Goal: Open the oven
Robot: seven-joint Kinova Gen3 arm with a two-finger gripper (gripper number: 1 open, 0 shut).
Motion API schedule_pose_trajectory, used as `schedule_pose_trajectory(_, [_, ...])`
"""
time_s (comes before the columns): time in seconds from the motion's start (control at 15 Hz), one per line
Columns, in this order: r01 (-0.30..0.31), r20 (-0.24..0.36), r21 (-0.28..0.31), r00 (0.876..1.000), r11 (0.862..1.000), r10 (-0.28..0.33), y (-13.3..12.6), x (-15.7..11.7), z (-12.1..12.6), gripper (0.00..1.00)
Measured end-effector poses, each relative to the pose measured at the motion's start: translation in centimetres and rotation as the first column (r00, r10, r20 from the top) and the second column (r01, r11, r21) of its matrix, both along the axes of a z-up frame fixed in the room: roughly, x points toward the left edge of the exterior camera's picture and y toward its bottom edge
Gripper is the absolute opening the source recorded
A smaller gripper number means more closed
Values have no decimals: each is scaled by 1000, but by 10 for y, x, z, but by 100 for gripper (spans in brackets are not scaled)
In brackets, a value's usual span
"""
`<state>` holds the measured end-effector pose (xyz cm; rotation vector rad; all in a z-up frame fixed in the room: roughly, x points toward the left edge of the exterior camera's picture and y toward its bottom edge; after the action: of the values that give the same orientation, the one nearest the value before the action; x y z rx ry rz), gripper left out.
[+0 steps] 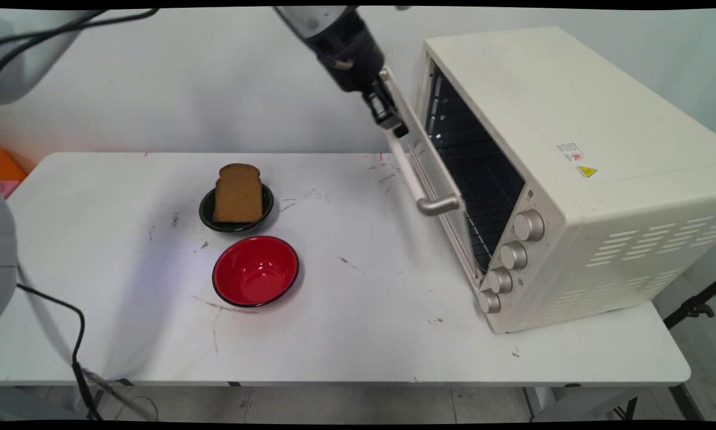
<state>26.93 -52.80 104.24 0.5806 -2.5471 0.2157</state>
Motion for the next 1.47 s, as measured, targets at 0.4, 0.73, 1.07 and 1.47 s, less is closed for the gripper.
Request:
schedule_pose_trajectory(0.4, [-11, -35, -4, 999, 1000, 11, 21, 41, -31, 0])
schedule_pose_trajectory(0.73, [-18, -82, -31, 997, 999, 15, 31, 71, -64, 0])
schedule_pose_trajectory(1.07, [-47, -122, -47, 992, 998, 41, 35, 94, -91, 0])
schedule_pose_trajectory(1.47, [-78, -162, -46, 984, 996, 70, 46, 120, -118, 0])
